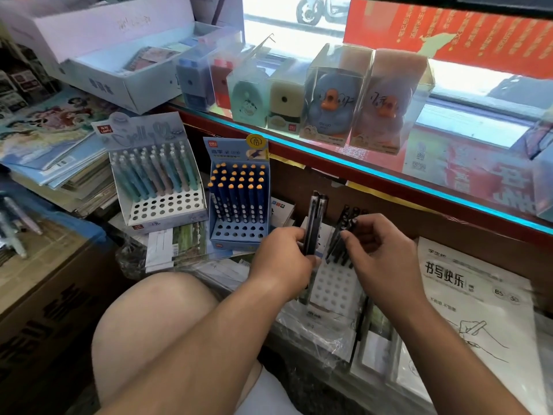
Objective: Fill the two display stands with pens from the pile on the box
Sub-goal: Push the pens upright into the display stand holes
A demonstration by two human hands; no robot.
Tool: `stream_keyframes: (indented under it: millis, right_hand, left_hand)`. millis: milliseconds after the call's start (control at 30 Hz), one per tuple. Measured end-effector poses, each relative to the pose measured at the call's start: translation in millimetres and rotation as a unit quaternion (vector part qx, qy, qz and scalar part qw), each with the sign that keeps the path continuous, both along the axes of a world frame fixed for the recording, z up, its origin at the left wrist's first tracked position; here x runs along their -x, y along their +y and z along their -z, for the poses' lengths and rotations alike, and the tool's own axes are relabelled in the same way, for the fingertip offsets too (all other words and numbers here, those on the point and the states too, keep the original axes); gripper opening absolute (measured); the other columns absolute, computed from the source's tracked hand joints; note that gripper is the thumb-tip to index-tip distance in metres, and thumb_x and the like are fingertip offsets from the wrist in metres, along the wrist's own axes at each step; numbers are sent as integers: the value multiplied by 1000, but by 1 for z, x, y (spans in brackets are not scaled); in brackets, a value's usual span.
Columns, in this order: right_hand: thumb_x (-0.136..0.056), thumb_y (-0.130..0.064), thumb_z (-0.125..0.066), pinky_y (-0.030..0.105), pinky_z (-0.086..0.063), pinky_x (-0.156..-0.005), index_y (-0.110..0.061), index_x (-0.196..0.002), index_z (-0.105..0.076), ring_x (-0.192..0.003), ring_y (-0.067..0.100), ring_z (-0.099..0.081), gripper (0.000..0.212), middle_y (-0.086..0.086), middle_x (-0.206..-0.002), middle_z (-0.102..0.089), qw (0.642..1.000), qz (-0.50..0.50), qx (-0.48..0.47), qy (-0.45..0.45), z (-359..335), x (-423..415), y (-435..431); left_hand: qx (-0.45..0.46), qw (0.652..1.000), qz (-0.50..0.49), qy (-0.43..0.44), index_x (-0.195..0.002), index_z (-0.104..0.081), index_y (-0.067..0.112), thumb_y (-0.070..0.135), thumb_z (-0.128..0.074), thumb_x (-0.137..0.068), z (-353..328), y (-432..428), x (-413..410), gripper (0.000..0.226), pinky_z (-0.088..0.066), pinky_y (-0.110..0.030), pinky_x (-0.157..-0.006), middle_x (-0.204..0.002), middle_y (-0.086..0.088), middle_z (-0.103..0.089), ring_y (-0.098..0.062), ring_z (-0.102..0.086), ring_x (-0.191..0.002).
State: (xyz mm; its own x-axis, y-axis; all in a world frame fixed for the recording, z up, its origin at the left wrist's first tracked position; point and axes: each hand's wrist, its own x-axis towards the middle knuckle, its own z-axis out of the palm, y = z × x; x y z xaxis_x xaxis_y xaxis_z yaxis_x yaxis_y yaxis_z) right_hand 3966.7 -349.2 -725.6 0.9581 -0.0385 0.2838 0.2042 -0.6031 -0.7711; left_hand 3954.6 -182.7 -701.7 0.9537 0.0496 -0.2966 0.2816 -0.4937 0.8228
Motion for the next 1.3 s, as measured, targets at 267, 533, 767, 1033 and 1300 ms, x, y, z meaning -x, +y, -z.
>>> stream_keyframes:
  millis: [267,533,767,1033,1300]
  right_hand:
    - [-91,-27,-75,30,-59,-76,-29,-104,-66,-83,0,-63,16,-17,-87,-65,999,1,24,21,5,3,2]
    - [-97,-25,-68,22,-50,-62,-24,-120,-57,-73,7,-61,25,-14,-90,-64,991,-13,133,-7,16,4,3]
    - [-98,-30,-63,14,-46,-63,-23,-119,-67,-74,1,-60,23,-9,-91,-69,995,-8,97,-20,9,1,2]
    - [-95,-13,-68,22,-55,-59,-18,-108,-70,-70,16,-71,14,5,-82,-74,974,-86,-191,81,-24,2,-3]
    - [-99,-12,-63,28,-59,-59,-14,-100,-67,-69,22,-69,4,10,-86,-73,962,11,-266,52,-13,4,-14]
  left_hand:
    - [1,1000,6,-4,-85,-64,32,15,-75,-91,1,0,-1,21,-59,-39,-86,-81,11,-67,-16,-69,-87]
    - [10,1000,19,4,-85,-65,33,16,-76,-91,2,-1,-1,21,-59,-43,-89,-89,7,-71,-18,-69,-90]
    - [11,999,37,20,-84,-65,36,14,-75,-91,4,-2,1,25,-59,-44,-90,-92,5,-71,-21,-69,-91]
    - [47,992,106,40,-111,-73,28,10,-72,-94,2,-10,5,26,-56,-30,-80,-95,10,-72,-11,-68,-91]
    - [37,998,44,31,-94,-69,21,8,-69,-95,1,-6,3,14,-59,-36,-85,-90,3,-70,-17,-69,-90]
